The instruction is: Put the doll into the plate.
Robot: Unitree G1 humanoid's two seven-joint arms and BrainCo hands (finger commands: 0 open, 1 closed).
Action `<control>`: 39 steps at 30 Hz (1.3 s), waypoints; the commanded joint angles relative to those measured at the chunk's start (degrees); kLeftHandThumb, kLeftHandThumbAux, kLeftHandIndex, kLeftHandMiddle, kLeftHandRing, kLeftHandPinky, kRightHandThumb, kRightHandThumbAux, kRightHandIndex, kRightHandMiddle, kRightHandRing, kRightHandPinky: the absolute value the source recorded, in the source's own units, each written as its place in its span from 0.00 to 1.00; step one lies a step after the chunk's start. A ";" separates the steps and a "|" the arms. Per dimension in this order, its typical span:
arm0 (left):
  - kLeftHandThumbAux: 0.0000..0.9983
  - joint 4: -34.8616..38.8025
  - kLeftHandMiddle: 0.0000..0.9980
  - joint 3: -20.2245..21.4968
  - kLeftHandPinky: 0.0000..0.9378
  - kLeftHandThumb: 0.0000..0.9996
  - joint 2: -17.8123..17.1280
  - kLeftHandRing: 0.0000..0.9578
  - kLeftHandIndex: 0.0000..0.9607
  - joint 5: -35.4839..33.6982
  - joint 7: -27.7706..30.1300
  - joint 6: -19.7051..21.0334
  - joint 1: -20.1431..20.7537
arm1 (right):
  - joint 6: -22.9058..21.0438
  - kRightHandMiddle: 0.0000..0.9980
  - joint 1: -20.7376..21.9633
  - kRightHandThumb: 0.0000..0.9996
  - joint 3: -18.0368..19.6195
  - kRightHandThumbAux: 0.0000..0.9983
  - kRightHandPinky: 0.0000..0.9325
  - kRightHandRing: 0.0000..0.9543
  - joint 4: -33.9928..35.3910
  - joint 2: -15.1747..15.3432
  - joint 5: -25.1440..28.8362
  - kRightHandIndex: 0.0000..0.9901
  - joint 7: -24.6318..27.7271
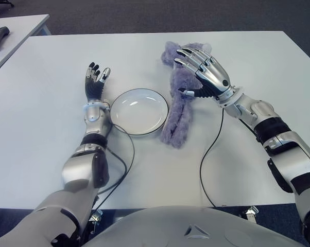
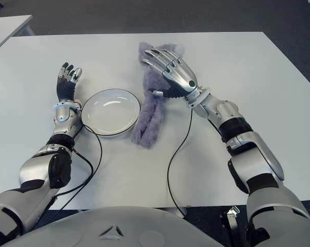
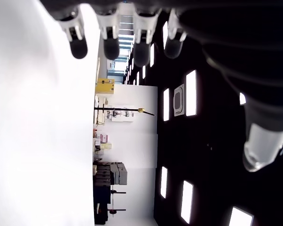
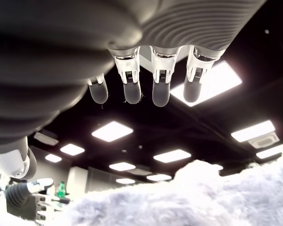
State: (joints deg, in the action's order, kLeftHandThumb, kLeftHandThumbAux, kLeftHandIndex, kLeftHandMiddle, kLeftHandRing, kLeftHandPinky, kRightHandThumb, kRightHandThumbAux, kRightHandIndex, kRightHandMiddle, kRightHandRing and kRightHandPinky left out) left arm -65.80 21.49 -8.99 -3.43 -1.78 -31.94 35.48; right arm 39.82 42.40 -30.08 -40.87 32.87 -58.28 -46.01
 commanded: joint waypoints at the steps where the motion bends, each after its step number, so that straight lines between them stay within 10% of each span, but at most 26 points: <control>1: 0.56 -9.43 0.10 1.28 0.00 0.00 6.77 0.05 0.04 -1.96 -1.26 2.73 -14.76 | 0.21 0.00 1.29 0.30 -1.60 0.45 0.00 0.00 -1.11 0.46 -1.83 0.01 0.23; 20: 0.55 -9.46 0.10 1.12 0.00 0.00 6.47 0.05 0.04 -1.74 -1.39 2.93 -14.78 | -0.77 0.00 2.08 0.28 -2.51 0.48 0.00 0.00 -2.70 -0.44 -1.96 0.00 0.17; 39: 0.56 -9.21 0.10 1.23 0.00 0.00 6.43 0.05 0.04 -1.93 -0.79 2.16 -15.56 | 0.50 0.00 11.73 0.31 -7.36 0.47 0.01 0.00 -25.73 -10.69 -0.70 0.03 -2.45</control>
State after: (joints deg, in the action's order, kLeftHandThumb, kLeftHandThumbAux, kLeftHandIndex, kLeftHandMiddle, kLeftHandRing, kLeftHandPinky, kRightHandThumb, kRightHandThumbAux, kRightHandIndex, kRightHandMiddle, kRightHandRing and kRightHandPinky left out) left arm -65.79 21.49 -9.04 -3.43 -1.78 -31.95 35.50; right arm 39.61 51.37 -35.54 -60.97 25.22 -58.71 -47.82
